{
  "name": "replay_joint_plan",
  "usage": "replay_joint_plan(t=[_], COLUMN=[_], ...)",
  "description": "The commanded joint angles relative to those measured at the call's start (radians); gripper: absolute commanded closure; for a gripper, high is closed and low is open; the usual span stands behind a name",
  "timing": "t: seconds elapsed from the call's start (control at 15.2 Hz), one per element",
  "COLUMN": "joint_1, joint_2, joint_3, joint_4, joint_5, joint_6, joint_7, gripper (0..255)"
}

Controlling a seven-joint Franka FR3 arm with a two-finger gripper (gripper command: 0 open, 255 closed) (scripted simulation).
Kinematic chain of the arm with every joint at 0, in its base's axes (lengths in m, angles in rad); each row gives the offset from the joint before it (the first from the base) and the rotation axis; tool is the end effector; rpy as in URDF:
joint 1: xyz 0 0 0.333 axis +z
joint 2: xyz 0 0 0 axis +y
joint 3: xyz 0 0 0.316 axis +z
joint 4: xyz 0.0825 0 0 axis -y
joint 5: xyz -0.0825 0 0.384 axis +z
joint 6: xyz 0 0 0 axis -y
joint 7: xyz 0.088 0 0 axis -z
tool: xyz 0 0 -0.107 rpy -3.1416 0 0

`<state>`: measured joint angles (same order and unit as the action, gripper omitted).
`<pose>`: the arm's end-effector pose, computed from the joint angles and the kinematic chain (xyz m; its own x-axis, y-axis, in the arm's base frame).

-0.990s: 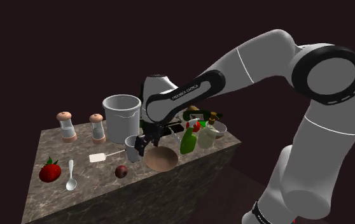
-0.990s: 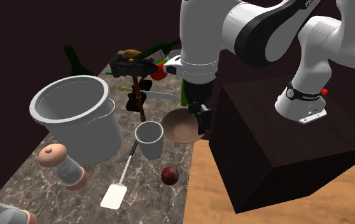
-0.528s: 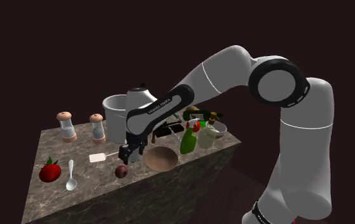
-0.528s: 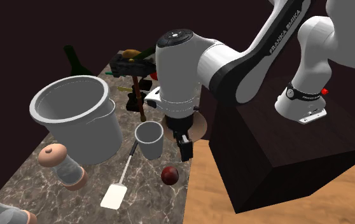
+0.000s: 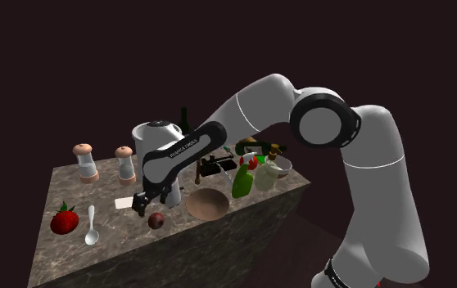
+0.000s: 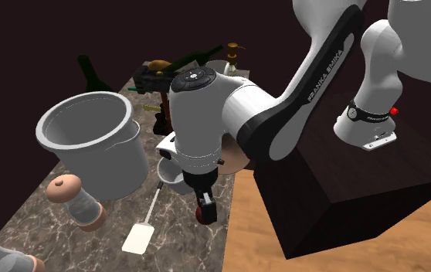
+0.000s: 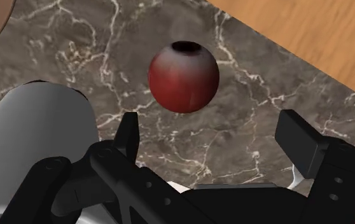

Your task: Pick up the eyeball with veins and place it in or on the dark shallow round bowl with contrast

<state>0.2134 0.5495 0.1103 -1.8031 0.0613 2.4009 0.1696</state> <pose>0.6267 0.2048 0.2467 0.9955 0.0905 0.0296 0.0932 -0.9898 -0.1074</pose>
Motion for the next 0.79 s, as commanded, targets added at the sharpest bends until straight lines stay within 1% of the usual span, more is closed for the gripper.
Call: replay_joint_plan(t=[0.0,0.26,0.73], joint_1=[-0.004,0.000,0.000], joint_2=[0.061,0.097,0.097], joint_3=[-0.006,-0.007,-0.007], joint_4=[-0.006,-0.001,-0.001], joint_5=[0.000,-0.002,-0.002], joint_6=[0.015,0.046,0.046], joint_7=[-0.004,-0.003,-0.003], gripper=[0,0,0])
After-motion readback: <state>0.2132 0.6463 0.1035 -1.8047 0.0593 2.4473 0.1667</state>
